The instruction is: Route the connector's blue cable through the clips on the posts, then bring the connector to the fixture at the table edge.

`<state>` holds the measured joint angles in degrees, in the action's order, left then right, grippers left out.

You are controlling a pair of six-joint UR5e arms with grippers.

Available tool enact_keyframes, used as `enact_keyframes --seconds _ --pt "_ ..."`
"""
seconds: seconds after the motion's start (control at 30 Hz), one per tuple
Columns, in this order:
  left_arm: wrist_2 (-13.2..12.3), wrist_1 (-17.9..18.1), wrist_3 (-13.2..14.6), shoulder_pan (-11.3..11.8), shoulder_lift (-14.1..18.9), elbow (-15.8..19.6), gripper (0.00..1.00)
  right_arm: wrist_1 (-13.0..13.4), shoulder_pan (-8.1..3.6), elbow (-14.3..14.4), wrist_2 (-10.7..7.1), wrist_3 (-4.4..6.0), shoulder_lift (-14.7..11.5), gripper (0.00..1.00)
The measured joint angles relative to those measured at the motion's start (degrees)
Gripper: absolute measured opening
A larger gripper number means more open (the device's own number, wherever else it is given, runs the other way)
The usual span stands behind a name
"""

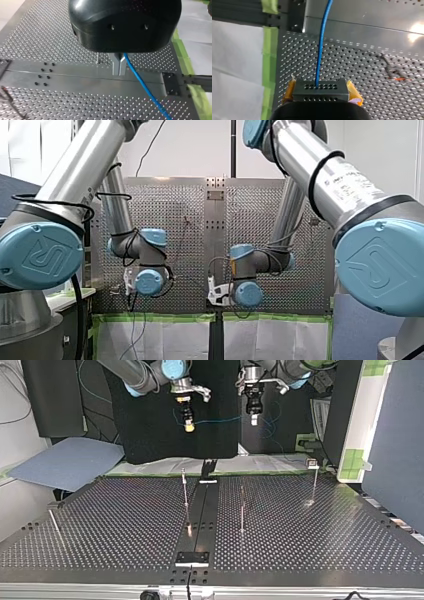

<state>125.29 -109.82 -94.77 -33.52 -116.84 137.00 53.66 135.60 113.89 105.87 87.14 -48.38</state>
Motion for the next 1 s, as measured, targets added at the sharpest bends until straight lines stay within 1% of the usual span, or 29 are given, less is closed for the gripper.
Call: enact_keyframes --seconds 0.13,0.17,0.27,0.43,0.47,0.5,0.57,0.73,0.83,0.9,1.0 --pt "1.92 -1.91 -0.65 -1.92 -0.51 -1.92 0.00 -1.79 0.43 -1.66 -0.26 1.71 -1.78 0.00" --pt "2.50 -2.48 -0.64 -2.50 -0.27 -2.51 0.00 -2.41 0.36 -1.97 -0.57 2.32 -2.38 0.00" --pt "3.89 -3.88 -0.63 -3.89 0.73 -3.91 0.00 -3.79 0.09 -2.35 -1.18 3.69 -3.76 0.00" --pt "6.42 -6.39 -0.45 -6.42 3.15 -6.43 0.00 -6.03 -0.35 -2.59 -1.74 5.93 -5.99 0.00" --pt "6.69 -6.66 -0.45 -6.69 3.41 -6.69 0.00 -6.31 -0.43 -2.62 -1.86 6.22 -6.28 0.00" --pt "7.28 -7.28 -0.43 -7.17 4.00 -7.30 0.00 -7.01 -0.64 -2.73 -2.15 6.92 -7.00 0.00" --pt "7.94 -7.91 -0.40 -7.37 4.66 -7.96 0.00 -8.08 -0.96 -3.04 -2.58 7.64 -8.05 0.00" --pt "9.91 -10.24 0.56 -6.62 6.98 -10.27 0.00 -10.31 -1.63 -3.99 -3.70 8.27 -10.29 0.00" --pt "10.30 -11.74 1.14 -5.86 8.49 -11.54 0.00 -11.61 -2.15 -5.06 -4.55 8.46 -11.59 0.00" --pt "10.36 -12.36 1.33 -5.56 9.08 -11.82 0.00 -12.27 -2.41 -5.67 -4.92 8.49 -12.26 0.00" --pt "10.41 -14.16 1.64 -4.69 10.88 -12.20 0.00 -14.06 -3.04 -6.97 -5.60 8.55 -14.05 0.00"
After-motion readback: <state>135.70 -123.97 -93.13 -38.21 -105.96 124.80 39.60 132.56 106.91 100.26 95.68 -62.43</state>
